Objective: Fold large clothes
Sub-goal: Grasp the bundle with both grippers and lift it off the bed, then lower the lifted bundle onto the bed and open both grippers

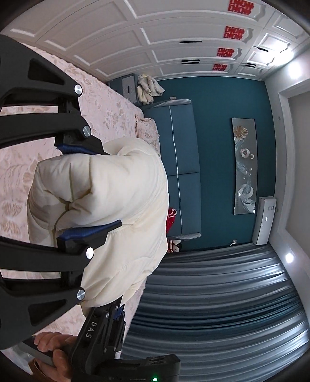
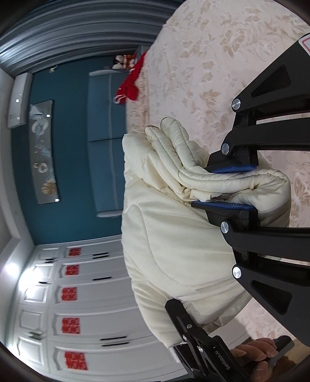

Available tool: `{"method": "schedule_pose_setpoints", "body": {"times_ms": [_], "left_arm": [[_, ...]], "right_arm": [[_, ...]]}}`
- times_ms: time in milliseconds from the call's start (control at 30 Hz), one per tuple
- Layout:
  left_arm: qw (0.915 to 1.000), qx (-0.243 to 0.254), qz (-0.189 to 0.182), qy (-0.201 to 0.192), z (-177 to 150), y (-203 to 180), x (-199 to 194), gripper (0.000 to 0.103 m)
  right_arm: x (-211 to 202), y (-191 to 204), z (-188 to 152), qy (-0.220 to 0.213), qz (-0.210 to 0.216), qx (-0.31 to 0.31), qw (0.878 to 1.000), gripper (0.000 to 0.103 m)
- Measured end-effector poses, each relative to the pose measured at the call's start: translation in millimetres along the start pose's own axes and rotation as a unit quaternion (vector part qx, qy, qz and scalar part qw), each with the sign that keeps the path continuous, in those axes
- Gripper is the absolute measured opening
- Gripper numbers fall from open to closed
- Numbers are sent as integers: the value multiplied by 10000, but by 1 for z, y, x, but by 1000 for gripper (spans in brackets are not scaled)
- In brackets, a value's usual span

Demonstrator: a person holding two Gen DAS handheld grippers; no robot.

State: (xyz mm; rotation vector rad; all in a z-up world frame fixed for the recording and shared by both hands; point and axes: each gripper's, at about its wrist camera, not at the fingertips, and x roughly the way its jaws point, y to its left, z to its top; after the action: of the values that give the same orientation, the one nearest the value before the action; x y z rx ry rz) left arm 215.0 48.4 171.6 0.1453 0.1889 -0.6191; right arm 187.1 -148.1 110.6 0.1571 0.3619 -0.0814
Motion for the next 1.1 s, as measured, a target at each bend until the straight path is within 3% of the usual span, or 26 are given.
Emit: {"method": "schedule_pose_setpoints", "body": {"times_ms": [133, 233, 300, 400, 533, 667, 800, 867, 900, 933, 1000, 1100], "left_arm": [[9996, -104, -24, 257, -38, 9, 28, 46], [9953, -474, -86, 846, -85, 19, 55, 46], [9876, -826, -131, 1327, -123, 23, 71, 46], [9755, -1086, -109, 1911, -176, 21, 75, 47], [9699, -1129, -98, 2157, -213, 12, 56, 55], [9524, -1368, 57, 2723, -235, 16, 46, 66], [9239, -2030, 256, 3235, -248, 32, 25, 70], [9161, -2289, 334, 3276, -247, 38, 12, 70], [9137, -2372, 380, 3277, -242, 40, 6, 70], [9111, -2454, 472, 3277, -235, 43, -3, 70], [9048, -2543, 654, 3352, -219, 46, -11, 70], [9008, -2452, 951, 3454, -193, 43, -9, 70]], "right_arm": [[43, -8, -44, 712, -79, 144, 9973, 20], [69, -19, -87, 1401, -66, 432, 9892, 20], [80, -23, -118, 1843, -67, 503, 9816, 21], [79, -25, -157, 2181, -120, 435, 9749, 23], [65, -38, -183, 2548, 10, 879, 9630, 30], [47, -42, -187, 2761, 223, 1258, 9526, 40], [19, -35, -173, 2874, 9, 901, 9535, 43], [4, -31, -163, 2881, -180, 716, 9548, 43], [2, -32, -159, 2894, -256, 695, 9543, 38], [-2, -30, -154, 2907, -305, 685, 9539, 25], [-6, -25, -140, 2939, -297, 697, 9528, 10], [-1, -10, -118, 2852, -126, 655, 9561, 10]]}}
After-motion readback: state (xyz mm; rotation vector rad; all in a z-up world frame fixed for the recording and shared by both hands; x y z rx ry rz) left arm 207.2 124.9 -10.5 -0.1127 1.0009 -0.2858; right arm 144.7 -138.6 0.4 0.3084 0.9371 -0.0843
